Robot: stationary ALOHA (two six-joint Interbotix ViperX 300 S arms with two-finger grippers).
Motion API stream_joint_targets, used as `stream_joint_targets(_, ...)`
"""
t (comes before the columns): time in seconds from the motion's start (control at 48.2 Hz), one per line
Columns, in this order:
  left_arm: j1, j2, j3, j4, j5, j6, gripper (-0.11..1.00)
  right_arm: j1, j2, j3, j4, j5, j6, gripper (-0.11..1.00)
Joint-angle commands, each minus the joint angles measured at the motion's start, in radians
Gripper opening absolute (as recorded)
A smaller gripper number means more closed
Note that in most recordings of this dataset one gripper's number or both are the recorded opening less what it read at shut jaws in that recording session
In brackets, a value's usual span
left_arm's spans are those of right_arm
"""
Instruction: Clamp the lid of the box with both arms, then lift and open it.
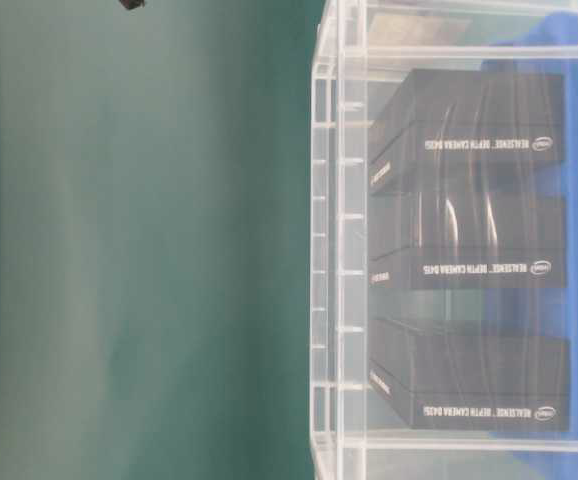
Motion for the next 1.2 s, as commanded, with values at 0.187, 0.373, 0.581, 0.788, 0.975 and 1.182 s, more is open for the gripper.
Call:
stream_joint_targets(0.187, 0.003, 0.005, -0.014, -0.002, -0.005, -0.002, 0.01, 0.002, -0.002, -0.014, 0.002, -0.005, -0.002, 0.0)
stream_joint_targets(0.373, 0.0, 0.003, -0.014, -0.002, -0.005, -0.003, 0.01, 0.002, -0.002, -0.014, 0.002, -0.005, -0.002, 0.0)
stream_joint_targets(0.581, 0.003, 0.005, -0.014, -0.002, -0.011, -0.012, 0.01, 0.002, -0.002, -0.014, 0.002, -0.005, -0.002, 0.0)
stream_joint_targets(0.788, 0.003, 0.005, -0.017, -0.002, -0.011, -0.04, 0.01, 0.002, -0.002, -0.014, 0.003, -0.005, 0.0, 0.0)
stream_joint_targets(0.975, 0.0, 0.005, -0.015, -0.002, -0.011, -0.058, 0.01, 0.002, -0.002, -0.014, 0.006, -0.005, 0.0, 0.0)
stream_joint_targets(1.182, 0.0, 0.005, -0.015, -0.002, -0.011, -0.058, 0.01, 0.002, -0.002, -0.014, 0.011, -0.002, 0.0, 0.0)
